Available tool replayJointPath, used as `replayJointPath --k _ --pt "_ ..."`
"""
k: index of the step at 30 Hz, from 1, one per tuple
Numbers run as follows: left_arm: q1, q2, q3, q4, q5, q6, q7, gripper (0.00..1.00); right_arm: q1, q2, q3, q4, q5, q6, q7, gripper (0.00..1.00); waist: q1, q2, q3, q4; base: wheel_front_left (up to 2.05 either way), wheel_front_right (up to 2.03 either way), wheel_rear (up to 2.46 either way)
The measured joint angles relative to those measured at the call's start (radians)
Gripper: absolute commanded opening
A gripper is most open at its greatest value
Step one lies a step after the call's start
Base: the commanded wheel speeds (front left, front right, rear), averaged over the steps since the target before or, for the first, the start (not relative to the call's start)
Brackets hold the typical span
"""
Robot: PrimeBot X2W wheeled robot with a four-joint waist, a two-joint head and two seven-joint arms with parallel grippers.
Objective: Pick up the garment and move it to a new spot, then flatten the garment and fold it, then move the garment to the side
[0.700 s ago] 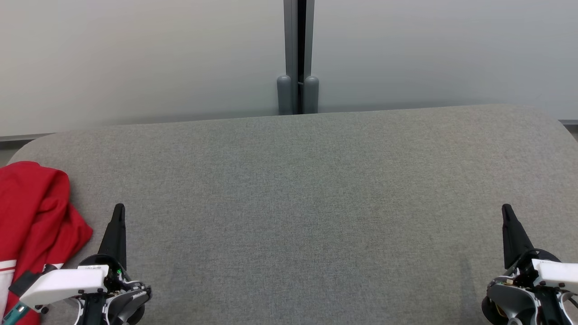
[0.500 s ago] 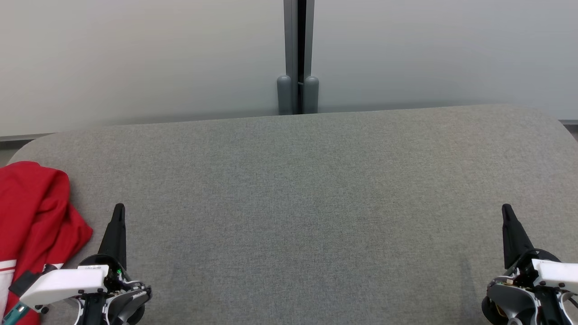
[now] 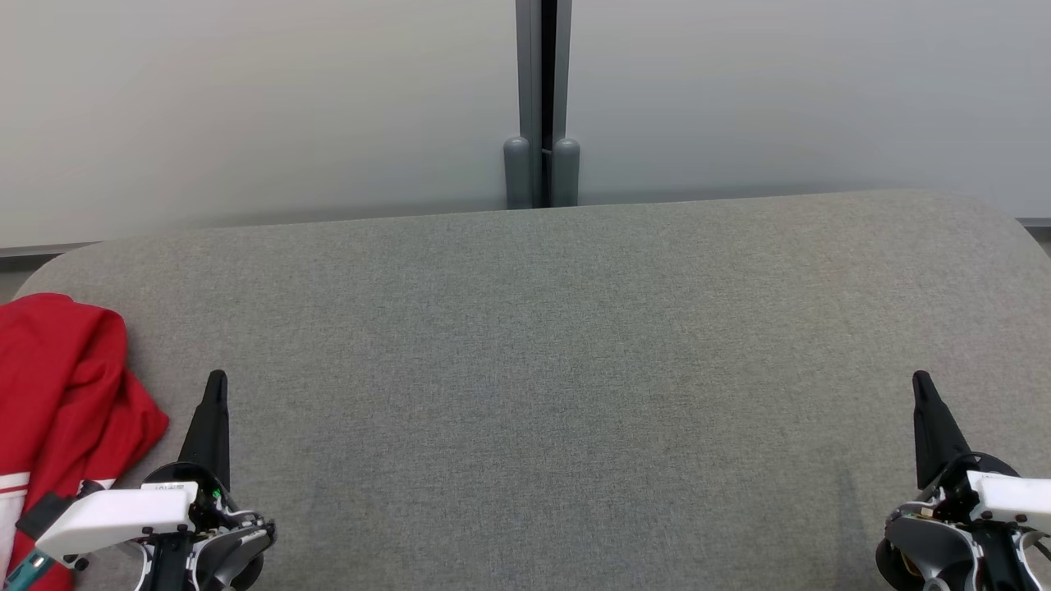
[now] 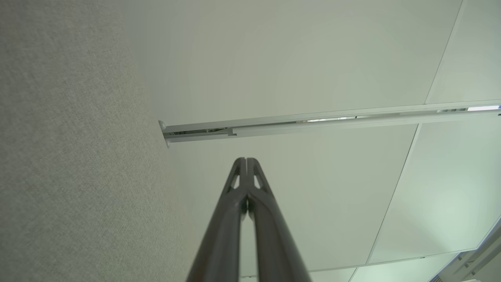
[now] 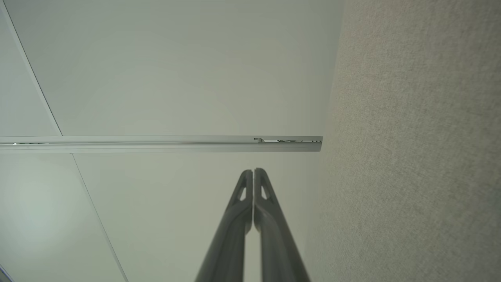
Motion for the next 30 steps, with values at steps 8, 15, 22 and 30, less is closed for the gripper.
replayJointPath --k 8,15,22,30 --pt "0.0 0.0 0.0 0.0 0.0 0.0 0.0 0.0 0.0 0.0 0.0 0.0 0.0 0.0 0.0 0.0 0.0 0.0 0.0 0.0 0.0 0.0 0.0" --pt "0.0 0.0 0.0 0.0 0.0 0.0 0.0 0.0 0.0 0.0 0.0 0.0 0.0 0.0 0.0 0.0 0.0 0.0 0.0 0.0 0.0 0.0 0.0" --pt "0.0 0.0 0.0 0.0 0.0 0.0 0.0 0.0 0.0 0.0 0.0 0.0 0.0 0.0 0.0 0.0 0.0 0.0 0.0 0.0 0.0 0.0 0.0" --pt "0.0 0.0 0.0 0.0 0.0 0.0 0.0 0.0 0.0 0.0 0.0 0.0 0.0 0.0 0.0 0.0 0.0 0.0 0.0 0.0 0.0 0.0 0.0"
